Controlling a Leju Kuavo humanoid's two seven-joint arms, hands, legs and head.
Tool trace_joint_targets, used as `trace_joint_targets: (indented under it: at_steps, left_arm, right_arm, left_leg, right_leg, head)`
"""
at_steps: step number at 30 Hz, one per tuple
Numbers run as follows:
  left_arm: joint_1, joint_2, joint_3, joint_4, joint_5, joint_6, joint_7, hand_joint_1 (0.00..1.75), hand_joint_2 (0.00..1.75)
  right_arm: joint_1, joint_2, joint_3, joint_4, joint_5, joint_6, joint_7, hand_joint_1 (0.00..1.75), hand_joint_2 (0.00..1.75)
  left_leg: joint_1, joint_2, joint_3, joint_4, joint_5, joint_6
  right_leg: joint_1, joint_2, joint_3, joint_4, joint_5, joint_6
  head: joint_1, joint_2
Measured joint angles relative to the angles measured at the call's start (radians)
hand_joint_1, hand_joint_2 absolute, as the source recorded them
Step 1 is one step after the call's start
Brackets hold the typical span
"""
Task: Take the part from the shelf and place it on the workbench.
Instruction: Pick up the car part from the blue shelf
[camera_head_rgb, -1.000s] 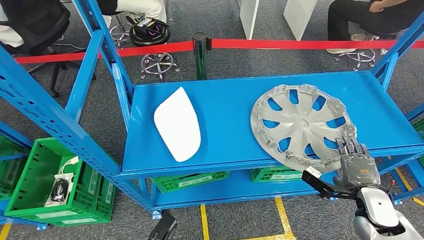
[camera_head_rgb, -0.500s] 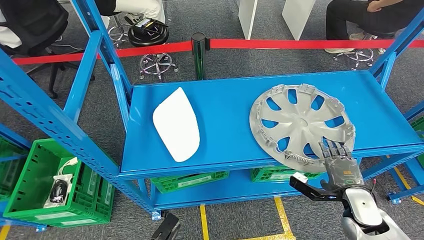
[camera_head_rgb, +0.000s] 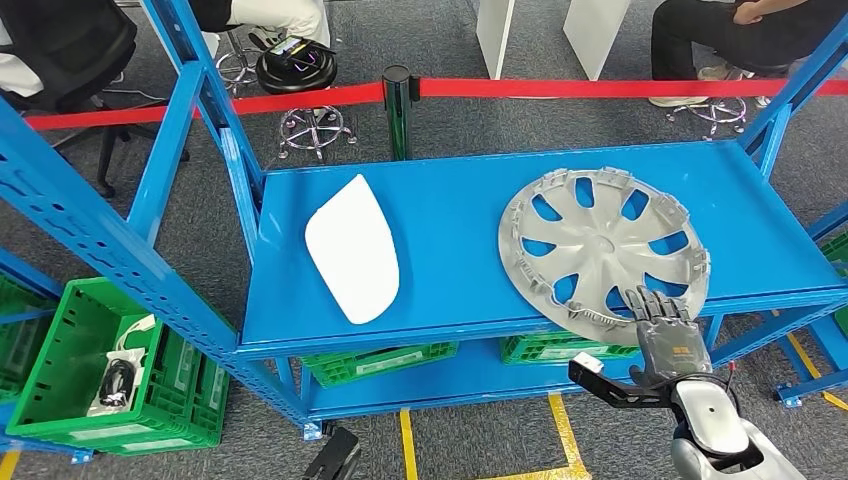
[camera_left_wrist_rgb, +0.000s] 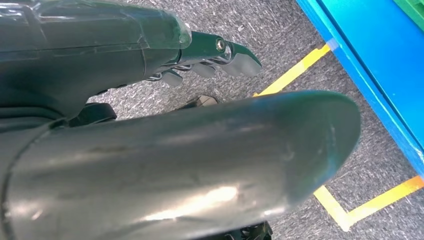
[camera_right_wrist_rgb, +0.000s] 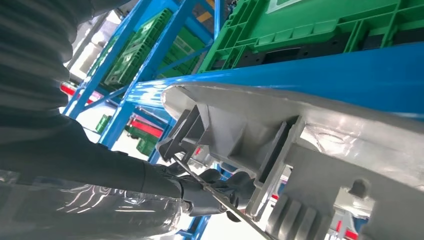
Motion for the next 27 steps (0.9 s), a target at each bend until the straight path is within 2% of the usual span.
trace_joint_targets:
  at_steps: [13,14,17,18,19,27]
  left_arm:
    - [0.002,0.001,0.000,0.007,0.012,0.013,-0.002,0.00,0.00]
    - [0.002,0.002,0.000,0.008,0.014,0.014,-0.002,0.00,0.00]
    - [0.006,0.005,0.000,0.010,0.023,0.020,-0.003,0.00,0.00]
    - [0.007,0.006,0.000,0.011,0.026,0.022,-0.003,0.00,0.00]
    - [0.009,0.006,0.000,0.012,0.029,0.024,-0.004,0.00,0.00]
    - [0.024,0.015,0.000,0.019,0.058,0.044,-0.012,0.00,0.00]
  right_arm:
    - [0.007,-0.001,0.009,-0.002,-0.010,-0.012,0.010,0.00,1.75]
    - [0.009,-0.002,0.009,-0.003,-0.009,-0.015,0.015,0.12,1.75]
    - [0.021,-0.008,0.007,-0.016,-0.005,-0.023,0.032,1.38,1.75]
    - [0.027,-0.012,0.005,-0.023,-0.005,-0.025,0.039,1.70,1.75]
    - [0.034,-0.016,0.002,-0.032,-0.005,-0.025,0.046,1.75,1.75]
    - [0.095,-0.053,-0.038,-0.143,0.001,-0.007,0.077,1.75,1.75]
  left_leg:
    - [0.000,-0.008,0.000,0.000,0.000,0.000]
    - [0.000,-0.009,0.000,0.000,0.000,0.000]
    - [0.000,-0.011,0.000,0.000,0.000,0.000]
    - [0.000,-0.012,0.000,0.000,0.000,0.000]
    - [0.000,-0.012,0.000,0.000,0.000,0.000]
    - [0.000,-0.013,-0.001,0.000,0.000,0.000]
  right_leg:
    - [0.000,-0.001,0.001,0.000,0.000,0.000]
    - [0.000,-0.001,0.001,0.000,0.000,0.000]
    - [0.000,-0.003,0.001,0.000,0.000,0.000]
    - [0.000,-0.003,0.001,0.000,0.000,0.000]
    - [0.000,-0.003,0.001,0.000,0.000,0.000]
    - [0.000,-0.006,0.002,0.000,-0.001,-0.001]
  head:
    - [0.000,0.000]
    - [0.000,0.000]
    - [0.000,0.000]
    - [0.000,0.000]
    - [0.000,0.000]
    - [0.000,0.000]
